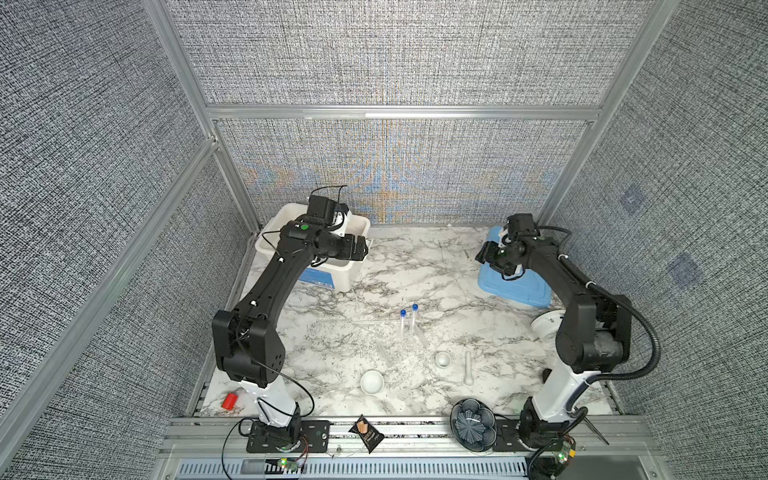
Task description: Organize the chemistry lab equipment
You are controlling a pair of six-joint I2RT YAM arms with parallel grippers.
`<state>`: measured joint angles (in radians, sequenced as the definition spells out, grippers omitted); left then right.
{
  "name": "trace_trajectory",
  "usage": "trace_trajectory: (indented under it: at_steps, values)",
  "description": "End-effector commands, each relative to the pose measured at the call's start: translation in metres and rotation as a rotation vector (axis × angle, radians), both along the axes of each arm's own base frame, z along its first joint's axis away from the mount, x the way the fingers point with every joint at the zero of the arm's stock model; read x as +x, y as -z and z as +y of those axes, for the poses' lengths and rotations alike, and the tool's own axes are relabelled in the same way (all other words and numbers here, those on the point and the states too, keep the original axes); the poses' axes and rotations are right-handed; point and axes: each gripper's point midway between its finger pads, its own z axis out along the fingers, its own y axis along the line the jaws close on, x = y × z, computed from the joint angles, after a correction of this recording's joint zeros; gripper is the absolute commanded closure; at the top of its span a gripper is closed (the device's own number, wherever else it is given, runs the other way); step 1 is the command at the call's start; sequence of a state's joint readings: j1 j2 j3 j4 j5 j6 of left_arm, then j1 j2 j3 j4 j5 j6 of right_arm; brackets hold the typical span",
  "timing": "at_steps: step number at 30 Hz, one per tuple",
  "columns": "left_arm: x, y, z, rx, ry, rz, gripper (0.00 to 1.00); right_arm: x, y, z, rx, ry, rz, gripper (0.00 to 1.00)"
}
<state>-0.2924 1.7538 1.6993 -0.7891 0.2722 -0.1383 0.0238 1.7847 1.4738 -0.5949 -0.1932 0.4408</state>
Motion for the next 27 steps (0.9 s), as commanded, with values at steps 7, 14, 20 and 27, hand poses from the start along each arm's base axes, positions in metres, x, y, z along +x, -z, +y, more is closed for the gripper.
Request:
trace_trajectory:
  at_steps: [7, 14, 20, 27]
  values:
    - [0.023, 0.007, -0.008, -0.031, -0.01, -0.029, 0.06, -0.023, -0.016, 0.008, -0.015, -0.098, -0.005, 0.34]
    - [0.019, 0.013, -0.017, -0.081, 0.018, -0.009, 0.08, -0.051, -0.02, 0.019, -0.016, -0.179, 0.024, 0.34]
    - [0.015, -0.002, -0.008, -0.076, -0.021, -0.078, 0.08, -0.088, -0.02, 0.074, 0.025, -0.363, 0.048, 0.34]
    - [0.009, -0.009, -0.001, -0.069, -0.052, -0.115, 0.08, -0.146, 0.013, 0.119, 0.154, -0.542, 0.222, 0.39]
